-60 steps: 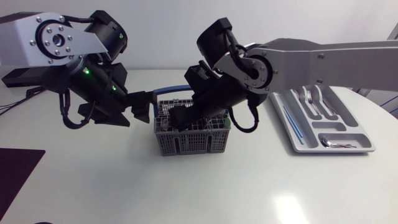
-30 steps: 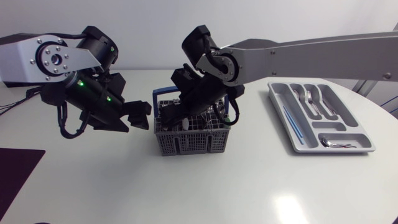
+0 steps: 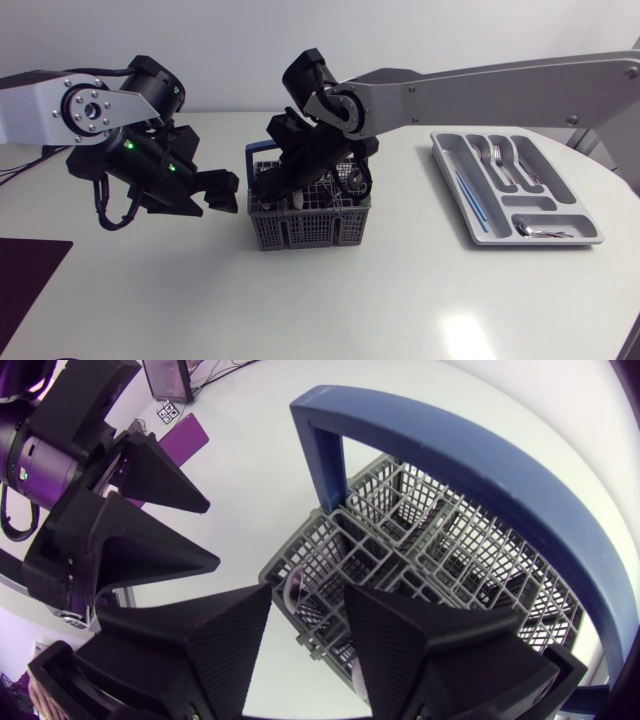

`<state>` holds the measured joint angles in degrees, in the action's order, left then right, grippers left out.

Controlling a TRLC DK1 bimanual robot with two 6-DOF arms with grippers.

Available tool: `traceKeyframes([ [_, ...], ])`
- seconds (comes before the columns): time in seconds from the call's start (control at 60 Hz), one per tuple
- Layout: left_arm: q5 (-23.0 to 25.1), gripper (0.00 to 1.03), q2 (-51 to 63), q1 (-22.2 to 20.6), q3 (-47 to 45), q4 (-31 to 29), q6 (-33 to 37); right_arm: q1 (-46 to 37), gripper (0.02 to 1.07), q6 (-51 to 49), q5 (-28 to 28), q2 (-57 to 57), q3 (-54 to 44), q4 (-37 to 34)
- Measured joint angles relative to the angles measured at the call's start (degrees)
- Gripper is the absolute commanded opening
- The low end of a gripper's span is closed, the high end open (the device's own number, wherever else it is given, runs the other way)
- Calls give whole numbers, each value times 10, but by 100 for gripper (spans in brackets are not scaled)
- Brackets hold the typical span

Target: Unload the cutlery basket into the drawer organizer.

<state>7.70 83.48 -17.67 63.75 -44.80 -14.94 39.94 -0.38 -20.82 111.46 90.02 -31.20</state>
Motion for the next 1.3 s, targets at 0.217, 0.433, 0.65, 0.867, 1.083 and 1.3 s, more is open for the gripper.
traceKeyframes([
  [0.217, 0, 87, -6, 0, -12, 9, 2, 5, 35, -3, 0, 8, 7, -1],
  [0.433, 0, 87, -7, 0, -12, 10, 2, 11, 19, -15, 0, 13, 8, -4],
  [0.65, 0, 91, -9, 0, -12, 10, 3, 14, 8, -31, -2, 15, 12, -5],
  [0.867, 0, 91, -13, -1, -19, 10, 4, 16, 8, -31, -8, 14, 12, -6],
  [1.083, 0, 91, -16, -8, -20, 10, 5, 11, 8, -31, -33, 13, 12, -10],
  [1.3, 0, 94, -17, -9, -20, 11, 4, 3, 8, -31, -74, 8, 19, -32],
])
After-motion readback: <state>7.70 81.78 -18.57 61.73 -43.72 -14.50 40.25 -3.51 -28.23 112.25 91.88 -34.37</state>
